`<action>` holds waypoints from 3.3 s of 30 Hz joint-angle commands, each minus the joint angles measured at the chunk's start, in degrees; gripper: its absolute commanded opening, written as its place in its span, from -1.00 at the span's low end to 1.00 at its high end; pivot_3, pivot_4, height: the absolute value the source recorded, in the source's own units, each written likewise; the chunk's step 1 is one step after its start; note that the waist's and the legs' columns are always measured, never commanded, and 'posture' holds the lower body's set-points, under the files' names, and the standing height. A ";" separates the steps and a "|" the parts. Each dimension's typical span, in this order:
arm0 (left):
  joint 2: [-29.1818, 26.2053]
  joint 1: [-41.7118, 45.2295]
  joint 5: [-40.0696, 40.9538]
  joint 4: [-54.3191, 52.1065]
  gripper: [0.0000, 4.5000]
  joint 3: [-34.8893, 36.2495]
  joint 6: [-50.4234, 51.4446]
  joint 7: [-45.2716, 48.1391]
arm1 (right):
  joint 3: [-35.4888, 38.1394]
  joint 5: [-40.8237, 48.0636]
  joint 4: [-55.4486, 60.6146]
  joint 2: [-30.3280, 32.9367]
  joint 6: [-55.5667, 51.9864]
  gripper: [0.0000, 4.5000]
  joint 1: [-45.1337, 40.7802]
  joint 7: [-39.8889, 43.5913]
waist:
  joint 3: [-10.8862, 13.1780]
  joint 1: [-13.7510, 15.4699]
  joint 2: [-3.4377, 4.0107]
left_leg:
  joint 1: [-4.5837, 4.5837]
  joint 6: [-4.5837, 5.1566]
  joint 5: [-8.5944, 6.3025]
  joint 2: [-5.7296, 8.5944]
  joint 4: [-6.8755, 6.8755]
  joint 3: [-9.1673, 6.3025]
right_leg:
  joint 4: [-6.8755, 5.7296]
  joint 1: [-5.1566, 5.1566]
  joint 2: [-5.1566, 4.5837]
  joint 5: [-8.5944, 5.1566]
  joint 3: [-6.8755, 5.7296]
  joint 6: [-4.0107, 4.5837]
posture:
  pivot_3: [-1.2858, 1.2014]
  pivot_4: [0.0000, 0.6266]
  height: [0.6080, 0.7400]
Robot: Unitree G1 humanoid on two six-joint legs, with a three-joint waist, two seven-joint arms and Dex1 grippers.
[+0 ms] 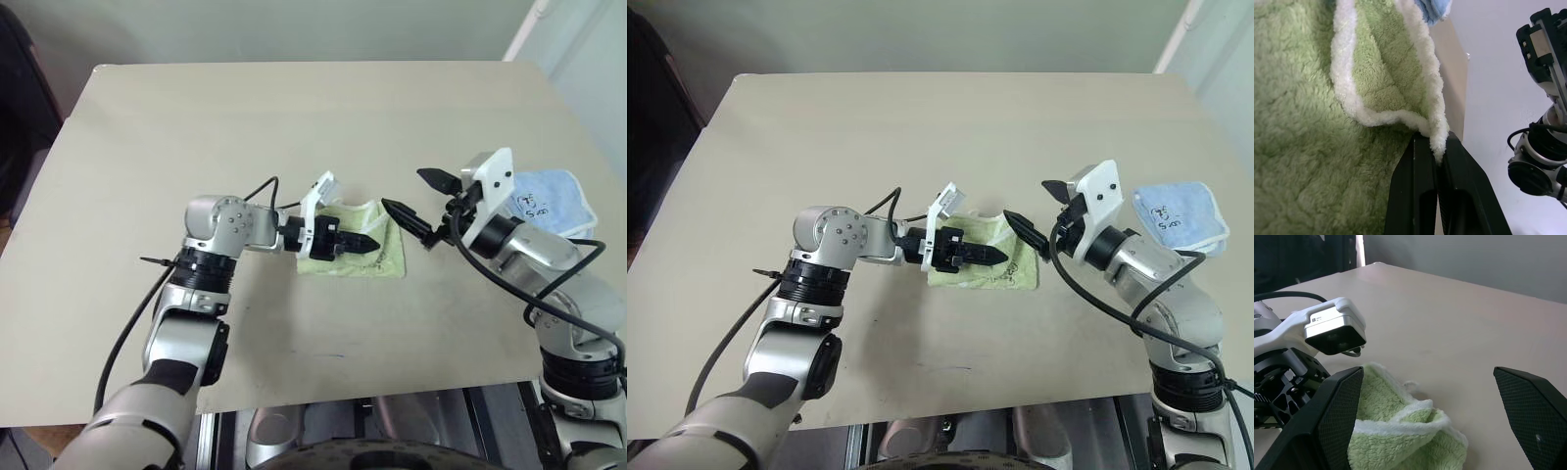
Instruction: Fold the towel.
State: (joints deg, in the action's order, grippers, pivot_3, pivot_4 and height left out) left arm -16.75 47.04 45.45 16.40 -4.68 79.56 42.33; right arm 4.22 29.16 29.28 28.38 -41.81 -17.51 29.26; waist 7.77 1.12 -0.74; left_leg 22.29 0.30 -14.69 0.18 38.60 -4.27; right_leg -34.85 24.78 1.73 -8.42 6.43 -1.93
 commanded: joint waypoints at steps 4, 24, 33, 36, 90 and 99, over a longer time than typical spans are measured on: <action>1.34 1.55 -1.30 1.38 -0.97 -1.30 -2.44 4.20 | 2.21 0.76 3.01 0.40 0.28 1.00 0.42 -1.56 | 0.00 0.07 0.00 | 0.00 0.03 -0.02 0.00 0.00 0.01 | 0.01 -0.01 0.00 -0.01 0.02 -0.05 | 0.03 -0.52 1.00; 2.23 0.81 -4.99 1.59 -0.19 -4.16 -6.10 10.57 | 2.08 0.13 3.67 0.63 0.40 1.00 1.45 -2.82 | 0.01 0.12 0.01 | 0.02 0.14 -0.10 0.02 0.02 0.03 | 0.06 -0.03 -0.03 0.17 0.05 -0.55 | 0.03 -0.52 1.00; 1.79 2.24 0.23 -0.85 1.00 2.32 -4.13 11.69 | 3.06 0.82 3.89 0.35 0.29 1.00 1.31 -2.99 | 0.01 0.12 0.01 | 0.03 0.13 -0.10 0.02 0.02 0.04 | 0.07 -0.02 -0.04 0.11 0.05 -0.46 | 0.03 -0.52 1.00; 0.92 2.91 2.59 -2.71 1.00 5.83 -3.64 11.81 | 5.47 2.74 2.87 -0.73 -0.01 1.00 -0.27 -3.76 | 0.01 0.12 0.02 | 0.04 0.14 -0.10 0.02 0.02 0.04 | 0.07 -0.02 -0.04 0.09 0.05 -0.42 | 0.03 -0.52 1.00; -0.47 -16.40 -27.59 3.24 -0.99 -6.39 -64.52 24.96 | -6.18 -9.17 -19.96 -10.55 11.21 -1.00 6.95 -6.04 | -0.11 -0.26 0.27 | 0.16 0.79 -1.09 0.07 0.65 0.00 | 0.05 -0.14 -0.26 -0.08 -0.07 0.24 | 0.03 -0.52 1.00; -3.70 -10.80 -4.56 -6.75 -0.27 5.48 -36.85 29.04 | 3.50 7.09 -9.88 -7.91 0.78 -0.83 -0.17 -1.76 | -0.05 -0.33 0.34 | 0.49 0.66 -1.02 0.08 0.61 0.09 | 0.03 0.17 -0.25 -0.06 -0.07 0.22 | 0.03 -0.52 1.00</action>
State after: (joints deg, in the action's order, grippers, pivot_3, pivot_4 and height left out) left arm -19.93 34.37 36.46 13.02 -1.73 39.03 71.05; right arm 5.26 31.61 14.41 19.74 -39.13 -16.25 25.61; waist 7.71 0.80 -0.40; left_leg 22.86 0.89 -15.67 0.25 39.21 -4.17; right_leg -34.82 25.00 1.48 -8.45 6.35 -1.78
